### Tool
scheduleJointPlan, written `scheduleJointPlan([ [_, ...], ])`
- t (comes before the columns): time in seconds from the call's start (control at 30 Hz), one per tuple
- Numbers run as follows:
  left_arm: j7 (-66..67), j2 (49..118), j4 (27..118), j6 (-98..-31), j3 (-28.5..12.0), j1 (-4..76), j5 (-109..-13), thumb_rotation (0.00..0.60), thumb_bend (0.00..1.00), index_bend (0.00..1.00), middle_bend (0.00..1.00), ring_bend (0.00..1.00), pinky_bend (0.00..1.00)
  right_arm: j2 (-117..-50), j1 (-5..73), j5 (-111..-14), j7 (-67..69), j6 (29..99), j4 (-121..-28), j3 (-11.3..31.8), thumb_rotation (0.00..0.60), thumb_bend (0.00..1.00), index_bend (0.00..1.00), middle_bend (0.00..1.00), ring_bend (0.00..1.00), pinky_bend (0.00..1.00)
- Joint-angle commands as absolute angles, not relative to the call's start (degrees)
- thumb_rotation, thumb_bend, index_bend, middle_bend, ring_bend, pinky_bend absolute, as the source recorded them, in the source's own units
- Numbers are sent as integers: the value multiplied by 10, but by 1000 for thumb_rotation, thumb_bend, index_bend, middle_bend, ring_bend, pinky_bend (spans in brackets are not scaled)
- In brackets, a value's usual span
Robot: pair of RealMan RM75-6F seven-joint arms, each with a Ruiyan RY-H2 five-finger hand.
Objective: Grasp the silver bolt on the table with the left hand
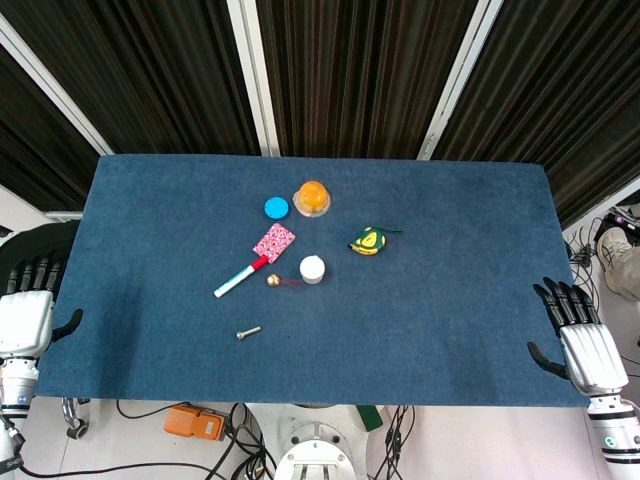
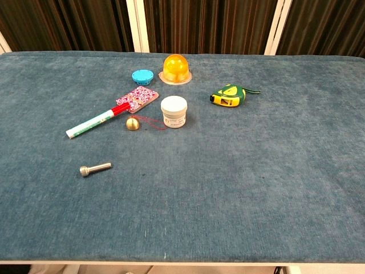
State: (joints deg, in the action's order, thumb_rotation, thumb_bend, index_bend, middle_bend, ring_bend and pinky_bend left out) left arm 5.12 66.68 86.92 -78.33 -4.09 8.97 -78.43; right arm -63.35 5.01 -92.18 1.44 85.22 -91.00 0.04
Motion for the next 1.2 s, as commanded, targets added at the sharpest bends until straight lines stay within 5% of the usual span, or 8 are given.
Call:
scheduleJointPlan([
  [0.03,52,667,870,-783,-41,89,-784,600,251,68,5,0,47,-634,50,-922,13,852,-910,0,600,464,32,76,67,83],
  [0.4,93,666,916,-804,-34,77,-784,600,251,68,5,0,48,-633,54,-913,15,840,-912,3,600,464,31,76,67,82],
  [0.77,263,662,1079,-800,-2,71,-764,600,250,127,5,0,47,-628,64,-910,14,817,-917,1,600,464,30,76,67,81],
  [1.2,318,706,1128,-710,5,124,-736,600,250,211,5,0,48,-624,68,-905,11,806,-921,-1,600,464,30,76,67,80],
])
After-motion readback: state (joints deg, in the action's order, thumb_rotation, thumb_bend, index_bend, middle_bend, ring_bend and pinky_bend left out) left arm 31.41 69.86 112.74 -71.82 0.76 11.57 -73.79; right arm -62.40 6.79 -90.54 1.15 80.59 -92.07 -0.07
